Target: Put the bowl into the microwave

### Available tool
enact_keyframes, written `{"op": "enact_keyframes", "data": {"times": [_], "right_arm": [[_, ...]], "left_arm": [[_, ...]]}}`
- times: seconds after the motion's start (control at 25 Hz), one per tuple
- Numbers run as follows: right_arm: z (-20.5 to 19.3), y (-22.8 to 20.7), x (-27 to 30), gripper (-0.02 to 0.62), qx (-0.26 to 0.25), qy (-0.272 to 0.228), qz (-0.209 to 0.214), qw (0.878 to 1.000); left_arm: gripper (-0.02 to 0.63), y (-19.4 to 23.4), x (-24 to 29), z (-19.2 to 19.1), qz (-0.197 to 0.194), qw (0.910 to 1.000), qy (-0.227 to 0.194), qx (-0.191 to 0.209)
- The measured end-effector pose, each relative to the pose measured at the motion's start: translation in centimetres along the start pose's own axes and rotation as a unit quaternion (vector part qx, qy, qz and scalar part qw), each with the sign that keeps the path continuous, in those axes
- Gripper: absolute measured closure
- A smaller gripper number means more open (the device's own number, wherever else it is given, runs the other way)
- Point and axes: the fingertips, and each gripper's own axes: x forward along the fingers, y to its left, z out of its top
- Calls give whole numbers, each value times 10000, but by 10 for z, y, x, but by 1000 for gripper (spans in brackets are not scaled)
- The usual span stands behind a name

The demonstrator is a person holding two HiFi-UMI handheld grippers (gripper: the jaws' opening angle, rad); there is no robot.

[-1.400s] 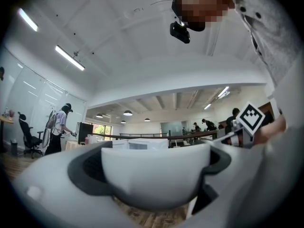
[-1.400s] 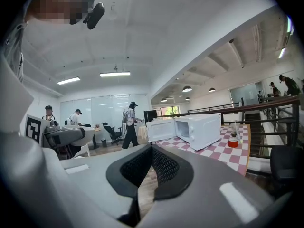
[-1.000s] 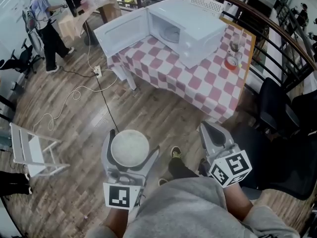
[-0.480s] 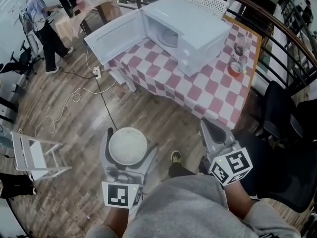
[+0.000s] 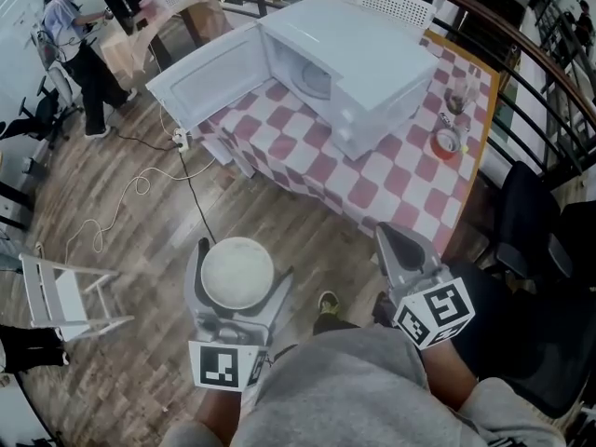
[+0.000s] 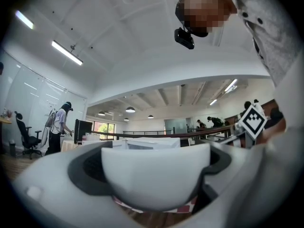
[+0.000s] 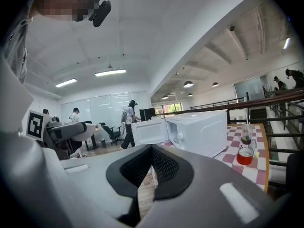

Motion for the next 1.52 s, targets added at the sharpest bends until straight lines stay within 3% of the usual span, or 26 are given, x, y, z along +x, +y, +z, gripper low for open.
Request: {"op": "enact_keyframes", "data": {"times": [0.32, 1.08, 1.52], "right_arm": [[5, -23, 19, 598, -8, 3, 125, 9999], [7, -22, 30, 598, -16, -19, 194, 9998], [13, -17, 84, 598, -71, 146, 139, 9998]], "left_arm": [[64, -5, 25, -2, 37, 9999, 6, 101], [64, 3, 37, 1, 46, 10000, -61, 57], [64, 54, 67, -11, 83, 9999, 45, -117]]}}
